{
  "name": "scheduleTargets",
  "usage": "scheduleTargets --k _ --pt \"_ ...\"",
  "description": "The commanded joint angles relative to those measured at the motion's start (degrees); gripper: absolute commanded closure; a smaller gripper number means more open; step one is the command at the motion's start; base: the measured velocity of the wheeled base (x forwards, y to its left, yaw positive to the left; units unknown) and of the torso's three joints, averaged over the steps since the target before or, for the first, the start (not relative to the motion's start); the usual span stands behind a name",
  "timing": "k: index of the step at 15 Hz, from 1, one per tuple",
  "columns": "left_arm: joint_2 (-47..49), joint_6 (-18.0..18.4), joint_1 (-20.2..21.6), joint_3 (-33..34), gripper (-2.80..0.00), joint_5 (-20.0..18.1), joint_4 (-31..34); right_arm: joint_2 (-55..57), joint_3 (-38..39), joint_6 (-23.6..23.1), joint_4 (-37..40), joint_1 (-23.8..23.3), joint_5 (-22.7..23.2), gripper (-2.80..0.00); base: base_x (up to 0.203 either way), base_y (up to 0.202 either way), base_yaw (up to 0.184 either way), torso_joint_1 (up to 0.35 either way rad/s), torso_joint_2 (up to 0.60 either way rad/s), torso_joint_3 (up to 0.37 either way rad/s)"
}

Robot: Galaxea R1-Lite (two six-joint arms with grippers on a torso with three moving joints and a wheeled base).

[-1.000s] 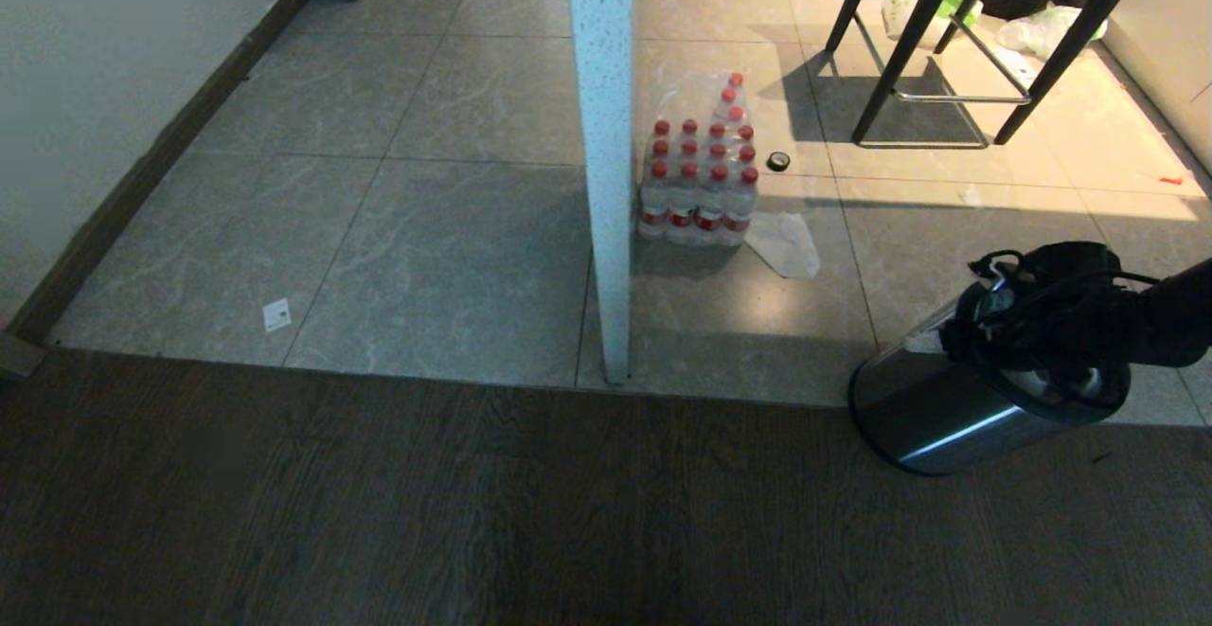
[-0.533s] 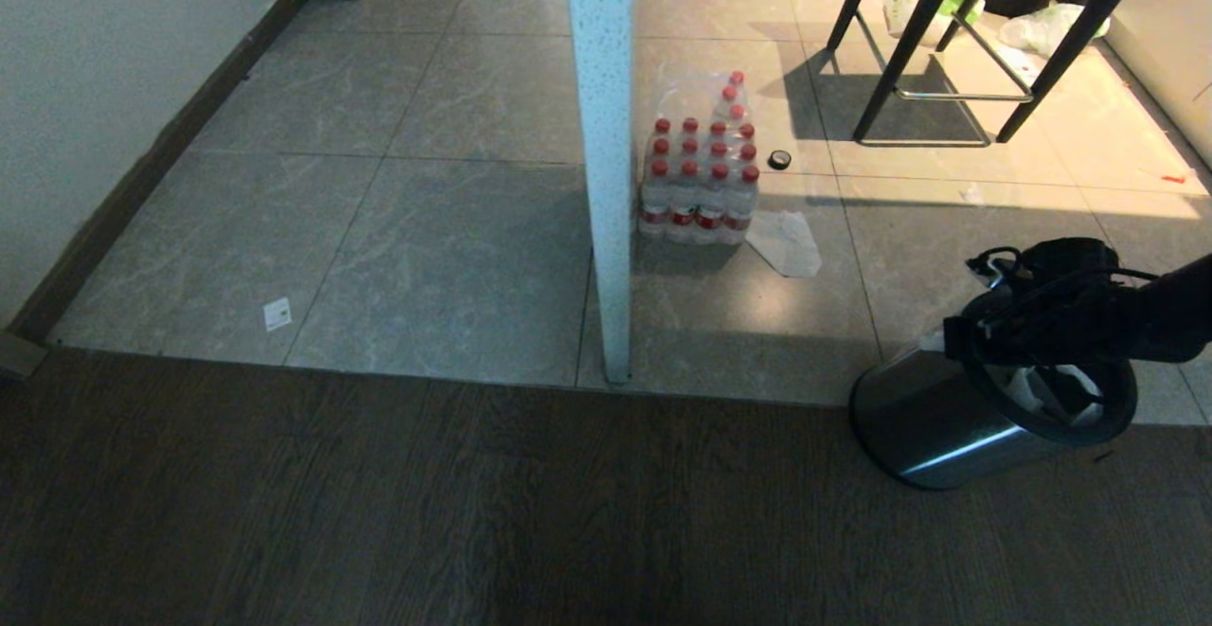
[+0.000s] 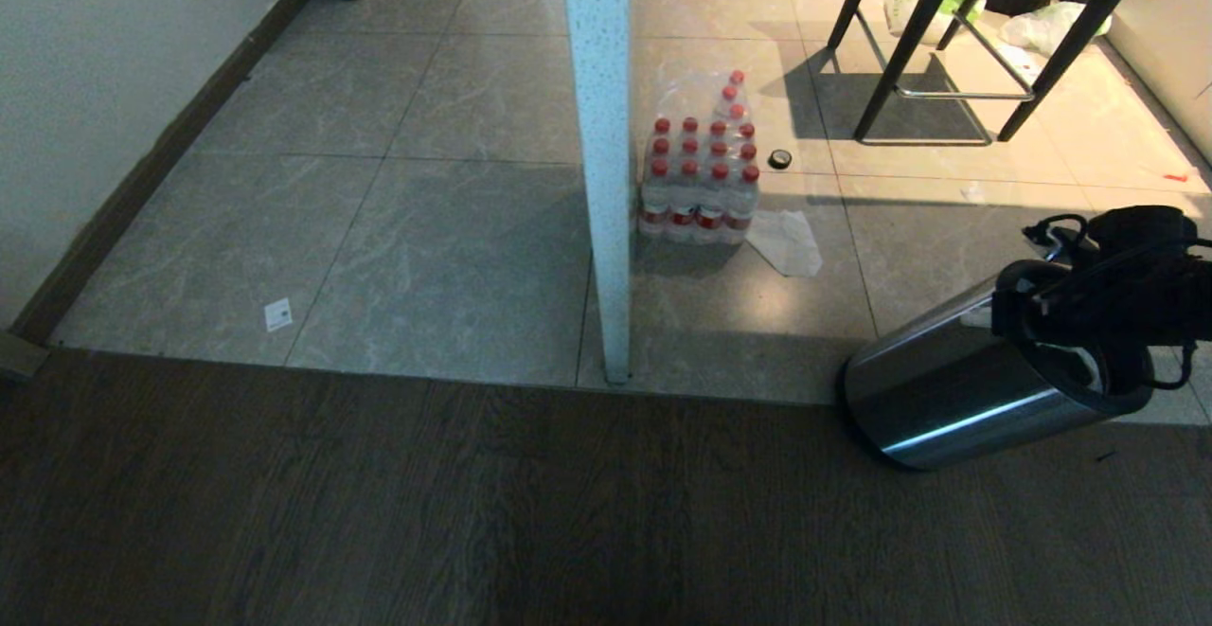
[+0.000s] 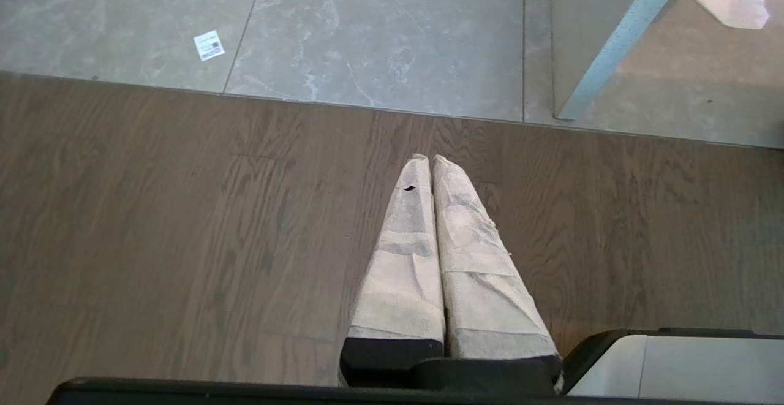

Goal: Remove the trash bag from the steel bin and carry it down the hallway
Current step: Place the outer trash can on the ground

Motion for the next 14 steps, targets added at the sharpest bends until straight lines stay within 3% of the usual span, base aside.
scheduleTargets --k 1,5,12,14 --pt "0.0 0.0 0.0 0.0 0.0 0.0 0.0 -5.2 2.1 -1.1 0.1 -1.4 1.8 0.0 0.0 0.0 0.0 0.0 0.0 0.0" --pt "0.0 0.0 0.0 0.0 0.0 0.0 0.0 -13.2 6.0 -8.4 4.5 -4.4 8.6 0.0 0.0 0.0 0.0 0.0 0.0 0.0" --pt "0.0 0.0 0.0 0.0 0.0 0.0 0.0 -29.0 10.8 -20.9 15.5 -7.5 14.4 0.0 0.0 0.0 0.0 0.0 0.0 0.0" --pt "0.0 0.0 0.0 0.0 0.0 0.0 0.0 -33.9 12.3 -22.3 17.6 -7.6 17.1 0.0 0.0 0.0 0.0 0.0 0.0 0.0"
